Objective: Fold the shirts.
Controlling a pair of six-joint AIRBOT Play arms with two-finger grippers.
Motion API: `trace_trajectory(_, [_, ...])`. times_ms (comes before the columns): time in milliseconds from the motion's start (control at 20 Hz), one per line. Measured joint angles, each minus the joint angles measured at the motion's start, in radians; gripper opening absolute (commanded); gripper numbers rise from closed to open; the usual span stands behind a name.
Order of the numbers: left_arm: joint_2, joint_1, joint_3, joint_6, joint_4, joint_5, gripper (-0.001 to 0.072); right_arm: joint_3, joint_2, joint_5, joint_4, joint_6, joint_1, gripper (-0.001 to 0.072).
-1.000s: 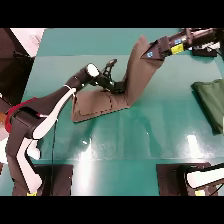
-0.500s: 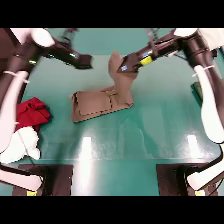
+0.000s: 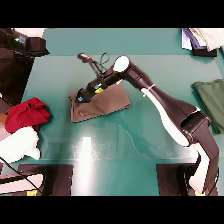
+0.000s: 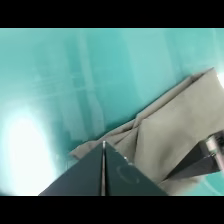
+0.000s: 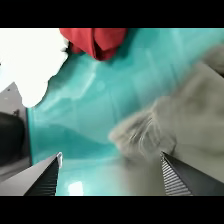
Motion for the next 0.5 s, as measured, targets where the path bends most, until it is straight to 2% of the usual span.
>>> trace_trajectory(50, [0.004,0.002,0.000,0.000,0.000,-0.008,0.0029,-0.001,0.001,-0.009,-0.002,-0.011,0.003,0.0648])
trace_trajectory(200, [0.010,0.008,0.000,0.000,0.003,-0.031,0.0029,-0.004,0.024,0.071,-0.066,-0.013,-0.051,0.0643])
trace_trajectory(350, [0.011,0.008,0.000,0.000,0.004,-0.042,0.0029,-0.010,0.038,0.209,-0.158,0.043,-0.177,0.0643])
trace_trajectory(500, [0.012,0.008,-0.001,0.000,0.005,-0.047,0.0029,-0.055,0.044,0.290,-0.204,0.117,-0.339,0.0658])
